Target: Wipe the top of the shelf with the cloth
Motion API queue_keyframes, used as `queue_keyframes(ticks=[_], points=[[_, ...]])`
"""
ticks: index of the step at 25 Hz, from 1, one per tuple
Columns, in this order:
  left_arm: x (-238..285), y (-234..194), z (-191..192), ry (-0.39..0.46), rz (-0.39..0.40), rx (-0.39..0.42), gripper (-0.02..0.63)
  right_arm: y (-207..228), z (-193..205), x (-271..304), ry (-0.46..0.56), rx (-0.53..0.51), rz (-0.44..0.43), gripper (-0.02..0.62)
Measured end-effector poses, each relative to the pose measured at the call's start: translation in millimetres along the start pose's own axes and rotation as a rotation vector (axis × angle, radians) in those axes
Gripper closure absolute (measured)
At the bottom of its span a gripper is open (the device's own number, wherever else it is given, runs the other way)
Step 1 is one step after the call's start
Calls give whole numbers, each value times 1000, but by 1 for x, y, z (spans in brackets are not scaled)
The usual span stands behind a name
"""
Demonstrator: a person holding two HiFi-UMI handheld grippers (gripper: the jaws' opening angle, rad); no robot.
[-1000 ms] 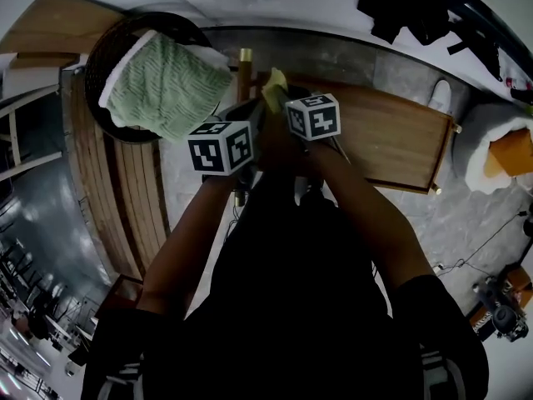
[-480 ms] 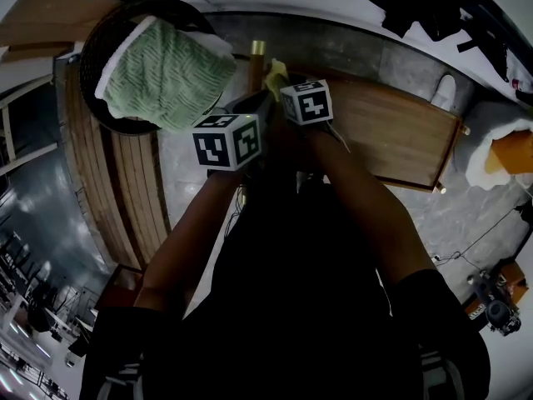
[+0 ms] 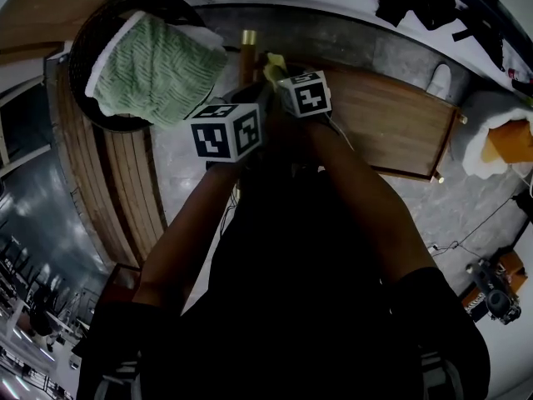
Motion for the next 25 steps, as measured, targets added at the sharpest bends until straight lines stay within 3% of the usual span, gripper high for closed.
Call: queue_keyframes(ticks=[8,21,25], points=[[24,35,8,-51,37,68,595,30,15,-23,25,58,25,548],[81,93,43,-76,-62,84,595,118,58,-83,72,82,68,548],[111,118,59,-106,-54,94,595,147,69,-105,81,101,82,548]])
Point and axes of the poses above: the fingertips, and each gripper's own axes: x forward along the fingers, y to its right, z out of its underside, the point moved 7 cm from there along -x, backward along the fingers, and after that the axes turned 1 degree about -y, right-handed, at the moved point
